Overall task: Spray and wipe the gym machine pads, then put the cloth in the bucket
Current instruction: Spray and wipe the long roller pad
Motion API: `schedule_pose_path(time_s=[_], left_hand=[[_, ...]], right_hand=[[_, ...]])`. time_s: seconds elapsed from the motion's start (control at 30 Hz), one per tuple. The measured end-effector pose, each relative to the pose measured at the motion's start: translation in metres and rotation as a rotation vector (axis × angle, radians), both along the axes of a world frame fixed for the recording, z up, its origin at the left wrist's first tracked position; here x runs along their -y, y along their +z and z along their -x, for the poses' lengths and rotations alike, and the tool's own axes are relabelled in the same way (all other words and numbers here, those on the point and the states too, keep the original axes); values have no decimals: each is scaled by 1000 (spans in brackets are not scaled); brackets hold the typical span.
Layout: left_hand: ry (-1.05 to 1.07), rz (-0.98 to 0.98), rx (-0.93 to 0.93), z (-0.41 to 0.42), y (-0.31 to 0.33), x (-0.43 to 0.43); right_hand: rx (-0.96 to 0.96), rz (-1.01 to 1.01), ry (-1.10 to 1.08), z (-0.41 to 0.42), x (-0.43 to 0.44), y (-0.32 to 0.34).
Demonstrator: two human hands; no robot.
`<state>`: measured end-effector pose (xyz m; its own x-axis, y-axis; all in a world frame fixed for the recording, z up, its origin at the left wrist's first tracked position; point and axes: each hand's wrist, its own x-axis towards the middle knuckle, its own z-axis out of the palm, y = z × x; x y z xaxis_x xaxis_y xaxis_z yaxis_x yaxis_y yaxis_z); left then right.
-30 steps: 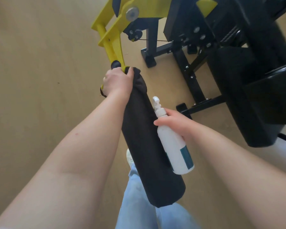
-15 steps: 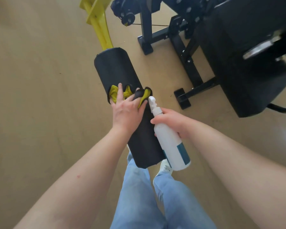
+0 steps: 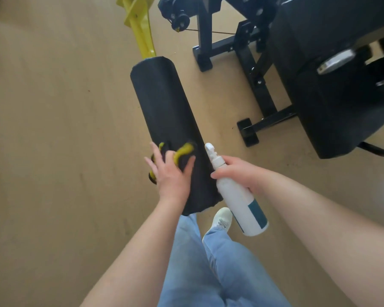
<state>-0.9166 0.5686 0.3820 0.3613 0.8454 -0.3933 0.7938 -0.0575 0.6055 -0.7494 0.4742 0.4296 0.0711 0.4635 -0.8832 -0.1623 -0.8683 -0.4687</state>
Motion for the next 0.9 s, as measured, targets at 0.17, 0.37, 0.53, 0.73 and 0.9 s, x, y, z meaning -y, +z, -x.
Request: schedule_pose_path(time_s=[0.17,0.37,0.53,0.73,0.9], left_hand=[[16,-12,-68,-39,4,-73],[-11,-68,-170,-91,5,-169],[-52,-153,-163,-128,5,-242],[-55,-191,-64,-155,8,-293],[-462,-465,-38,-116,0,-253]], right_hand=[[64,-51,88,-14,-22,-3],[143,-95,69,-29,-76,-5],[202,-111,121,-43,-116,-7],[224,-132,157,-42,-125,-6],[221,-146,118,-40,-119,-8]])
